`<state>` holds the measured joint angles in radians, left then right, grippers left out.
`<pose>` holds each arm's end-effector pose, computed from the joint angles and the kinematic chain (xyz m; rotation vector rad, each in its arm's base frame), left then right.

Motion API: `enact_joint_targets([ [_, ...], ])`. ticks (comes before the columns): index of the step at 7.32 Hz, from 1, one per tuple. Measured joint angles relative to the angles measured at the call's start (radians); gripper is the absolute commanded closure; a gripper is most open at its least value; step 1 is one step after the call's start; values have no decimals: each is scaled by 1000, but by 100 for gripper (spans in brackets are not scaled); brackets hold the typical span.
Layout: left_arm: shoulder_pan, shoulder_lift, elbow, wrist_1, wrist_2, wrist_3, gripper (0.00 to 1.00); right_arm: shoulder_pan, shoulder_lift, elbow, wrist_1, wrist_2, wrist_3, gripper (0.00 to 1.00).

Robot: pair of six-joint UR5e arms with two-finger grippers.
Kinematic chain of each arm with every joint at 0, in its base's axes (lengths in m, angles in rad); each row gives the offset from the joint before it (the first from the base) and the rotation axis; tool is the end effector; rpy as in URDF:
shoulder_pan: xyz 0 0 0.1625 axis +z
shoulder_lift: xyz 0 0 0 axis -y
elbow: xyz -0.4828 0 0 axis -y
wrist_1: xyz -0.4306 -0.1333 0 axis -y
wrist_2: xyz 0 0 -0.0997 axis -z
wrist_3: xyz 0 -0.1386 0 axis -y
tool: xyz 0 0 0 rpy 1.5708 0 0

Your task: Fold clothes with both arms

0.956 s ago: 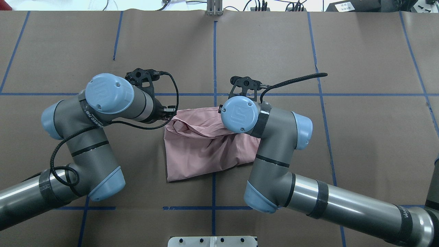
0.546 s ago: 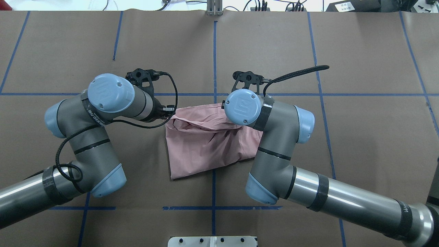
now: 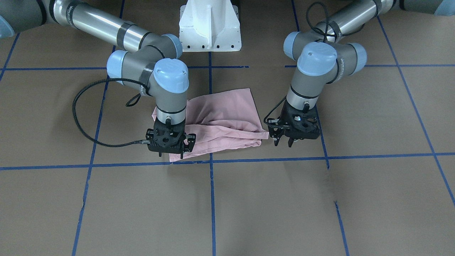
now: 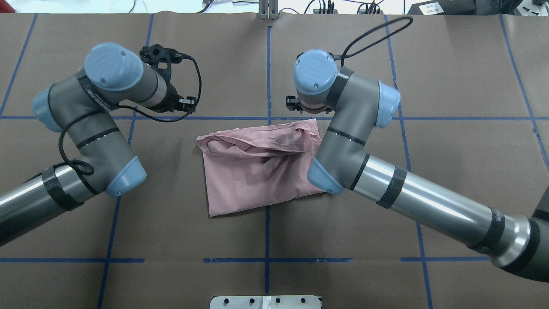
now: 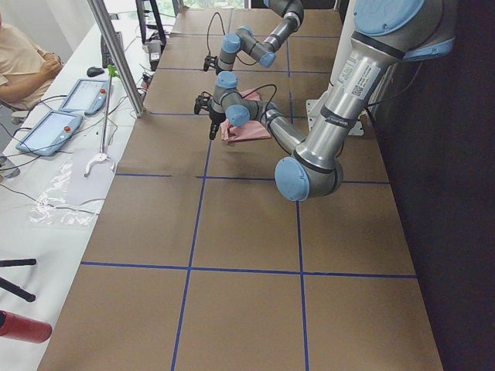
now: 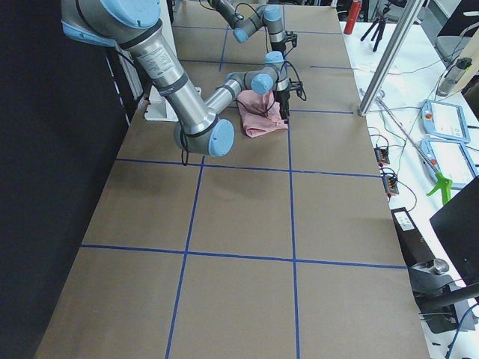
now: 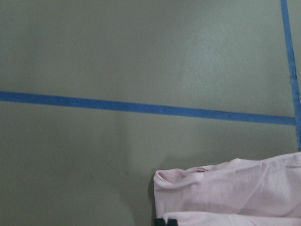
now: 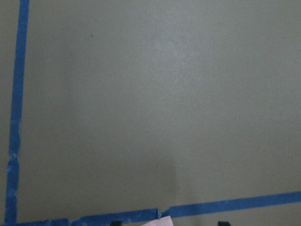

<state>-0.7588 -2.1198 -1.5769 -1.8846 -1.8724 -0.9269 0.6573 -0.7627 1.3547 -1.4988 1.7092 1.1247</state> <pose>0.5050 -0.6058 0.3567 0.3404 0.8402 0.0241 -0.6186 -0.6216 0.3024 0.2342 -0.6350 0.1571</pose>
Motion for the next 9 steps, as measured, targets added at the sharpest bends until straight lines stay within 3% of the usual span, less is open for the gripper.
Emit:
enact_joint_targets([
  [3, -49, 31, -57, 10, -59, 108, 0, 80, -19, 10, -3, 139, -139, 0],
  [5, -101, 136, -204, 72, -89, 249, 0, 130, -114, 136, -32, 201, -237, 0],
  [7, -241, 292, -340, 137, -178, 500, 0, 244, -247, 344, -174, 291, -450, 0],
  [9, -427, 445, -368, 147, -257, 780, 0, 396, -431, 452, -251, 370, -692, 0],
])
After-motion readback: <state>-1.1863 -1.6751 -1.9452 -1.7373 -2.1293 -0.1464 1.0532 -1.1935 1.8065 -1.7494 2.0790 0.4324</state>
